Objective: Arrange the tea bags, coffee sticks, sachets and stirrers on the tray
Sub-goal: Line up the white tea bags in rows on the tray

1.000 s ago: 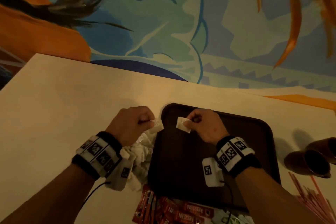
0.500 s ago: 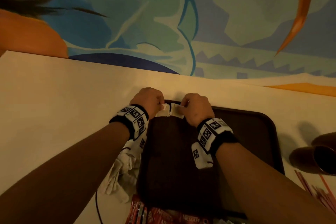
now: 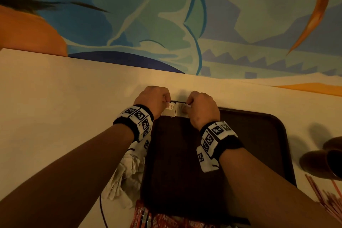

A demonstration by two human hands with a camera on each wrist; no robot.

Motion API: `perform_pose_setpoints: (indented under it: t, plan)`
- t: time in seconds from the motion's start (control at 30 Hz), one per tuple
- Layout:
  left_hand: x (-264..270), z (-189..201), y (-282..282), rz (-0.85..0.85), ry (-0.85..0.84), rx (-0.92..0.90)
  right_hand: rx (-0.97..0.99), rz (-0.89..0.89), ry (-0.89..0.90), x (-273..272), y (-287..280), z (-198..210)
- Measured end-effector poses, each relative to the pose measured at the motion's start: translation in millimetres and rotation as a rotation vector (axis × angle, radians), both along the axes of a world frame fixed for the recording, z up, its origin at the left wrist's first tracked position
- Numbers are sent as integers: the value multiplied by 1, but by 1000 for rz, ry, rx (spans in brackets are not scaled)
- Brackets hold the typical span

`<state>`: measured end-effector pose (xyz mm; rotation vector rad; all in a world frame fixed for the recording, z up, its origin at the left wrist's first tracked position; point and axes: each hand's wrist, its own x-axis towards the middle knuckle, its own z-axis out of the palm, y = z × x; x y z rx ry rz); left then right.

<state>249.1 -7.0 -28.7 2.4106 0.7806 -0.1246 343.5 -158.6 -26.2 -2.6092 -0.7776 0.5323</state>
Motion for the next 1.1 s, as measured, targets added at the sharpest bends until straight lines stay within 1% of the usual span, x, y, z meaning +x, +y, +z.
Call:
perform_pose_setpoints:
  t: [0.23,0.3,0.4,0.5,0.6,0.73,0.8,0.87,1.0,1.1]
  plan:
    - [-4,4,-2,6,-31,49,23,-5,4,-2,-7,3]
    - [-12,14,3,20,-69,70,41,-4,-12,-5,-11,11]
    - [-38,41,14,51,-112,102,81,30,1,-16,-18,25]
    - [-80,68,20,9,-12,118,87,122,131,-43,-24,39]
    - [-130,79,24,-15,118,100,16,245,274,-84,-24,47]
    - [-187,70,21,-38,281,35,-53,406,309,-134,-19,43]
    - [-207,62,13,-66,311,-7,-67,460,307,-153,-15,41]
    - [-222,53,6,-75,287,-19,-65,493,297,-170,-10,38]
    - [-240,41,-2,4,207,-55,-69,500,245,-195,1,35]
    - [-244,30,-15,62,173,-72,-73,510,183,-202,7,37]
